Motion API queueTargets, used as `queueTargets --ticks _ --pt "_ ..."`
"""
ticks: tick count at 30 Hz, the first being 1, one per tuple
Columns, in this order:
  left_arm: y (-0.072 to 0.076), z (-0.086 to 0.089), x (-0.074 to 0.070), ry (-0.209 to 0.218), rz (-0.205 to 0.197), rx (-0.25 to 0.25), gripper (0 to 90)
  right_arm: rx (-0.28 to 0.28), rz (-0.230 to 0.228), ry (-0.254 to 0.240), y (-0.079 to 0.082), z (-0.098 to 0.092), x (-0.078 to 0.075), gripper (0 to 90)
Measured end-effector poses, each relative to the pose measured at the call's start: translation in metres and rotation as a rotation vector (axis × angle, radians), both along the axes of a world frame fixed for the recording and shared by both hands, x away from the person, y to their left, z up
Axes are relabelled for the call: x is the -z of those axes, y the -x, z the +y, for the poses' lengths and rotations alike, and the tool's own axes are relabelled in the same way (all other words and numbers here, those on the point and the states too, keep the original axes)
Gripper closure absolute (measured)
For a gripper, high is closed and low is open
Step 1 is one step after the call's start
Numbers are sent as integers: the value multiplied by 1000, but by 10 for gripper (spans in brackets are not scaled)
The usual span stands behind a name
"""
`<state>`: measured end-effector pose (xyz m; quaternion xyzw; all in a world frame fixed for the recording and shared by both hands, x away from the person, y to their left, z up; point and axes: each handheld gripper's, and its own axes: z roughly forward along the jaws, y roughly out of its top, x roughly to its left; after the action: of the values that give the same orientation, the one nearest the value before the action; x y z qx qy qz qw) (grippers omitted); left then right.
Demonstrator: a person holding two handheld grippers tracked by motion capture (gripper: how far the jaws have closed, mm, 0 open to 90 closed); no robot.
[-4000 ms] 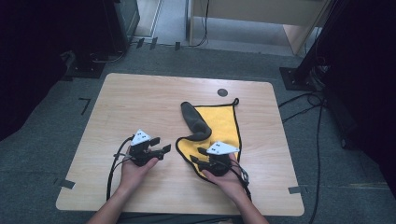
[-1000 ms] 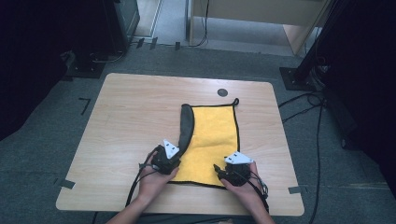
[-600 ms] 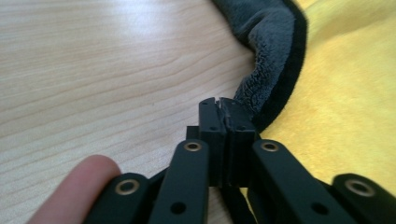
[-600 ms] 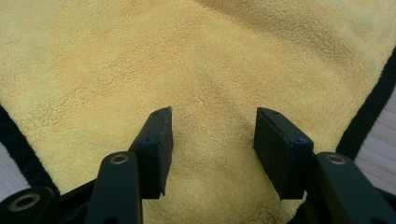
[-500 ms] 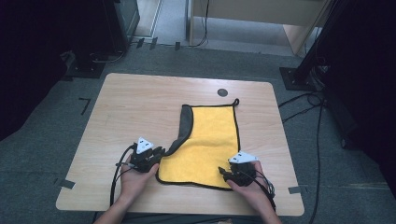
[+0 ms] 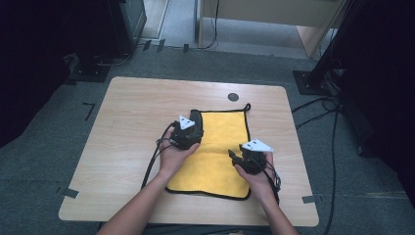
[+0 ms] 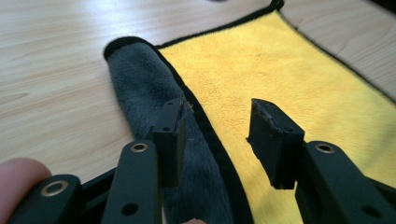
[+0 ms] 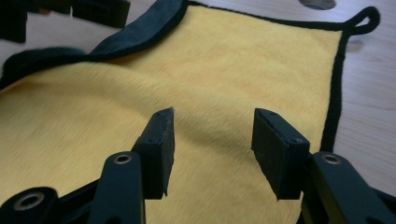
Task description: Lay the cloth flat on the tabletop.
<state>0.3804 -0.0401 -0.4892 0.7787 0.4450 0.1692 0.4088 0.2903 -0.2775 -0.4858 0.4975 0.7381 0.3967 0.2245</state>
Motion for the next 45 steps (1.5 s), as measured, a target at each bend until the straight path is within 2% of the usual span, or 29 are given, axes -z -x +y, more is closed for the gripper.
queueTargets --ticks 1,2,3,5,6,8,10,11,12,13,16,19,20,22,24,26,28,30,34,36,39,42,43,44,45 --pt "-5 -5 4 -32 8 -3 553 9 -1 -3 -4 -1 1 498" --pt "-10 -11 10 -93 15 -11 545 26 -1 -7 -9 -1 2 498" --pt "-12 -14 15 -133 13 -16 539 47 3 -13 -17 -2 3 498" --pt "-15 -16 20 -177 17 -36 548 61 -1 -15 -24 -2 5 498" --pt "-16 -16 23 -180 25 -42 555 71 -2 -23 -28 -2 7 496" --pt "-16 -15 22 -196 23 -63 583 87 18 -4 -35 -1 12 489" --pt "-15 -15 21 -222 13 -66 664 96 18 8 -40 1 16 493" --pt "-15 -12 20 -234 13 -72 736 97 23 5 -41 2 17 493" --pt "-17 -8 19 -226 21 -85 807 98 27 5 -42 3 18 495" --pt "-19 -2 19 -195 42 -95 839 97 24 7 -43 4 19 496" --pt "-28 25 17 -94 92 -144 857 85 27 17 -45 6 19 496" --pt "-35 50 17 -45 110 -205 856 66 49 30 -48 5 20 493" --pt "-38 59 18 -31 127 -220 856 60 54 32 -49 5 21 494" --pt "-42 73 21 -22 145 -244 849 58 62 42 -50 4 24 494" --pt "-45 82 20 -11 151 -274 797 58 67 43 -51 3 25 494" --pt "-46 90 18 29 150 -306 723 65 56 30 -52 1 23 502" --pt "-47 96 13 93 121 -326 683 77 39 10 -53 -3 21 529" --pt "-48 95 8 124 71 -318 660 88 40 14 -58 -6 18 555" --pt "-57 81 6 85 48 -266 624 119 5 -15 -74 -7 10 607" --pt "-65 76 8 34 40 -266 608 136 -10 -10 -90 -7 8 620" --pt "-76 75 14 2 53 -281 618 170 4 -7 -114 -8 11 622" --pt "-84 74 23 -40 58 -275 699 212 61 -3 -140 -9 23 621" --pt "-85 74 25 -55 60 -265 789 217 82 14 -149 -8 28 626" --pt "-85 72 27 -68 42 -254 814 222 92 26 -152 -7 31 636" --pt "-86 72 27 -75 39 -246 835 224 69 27 -156 -6 33 661"
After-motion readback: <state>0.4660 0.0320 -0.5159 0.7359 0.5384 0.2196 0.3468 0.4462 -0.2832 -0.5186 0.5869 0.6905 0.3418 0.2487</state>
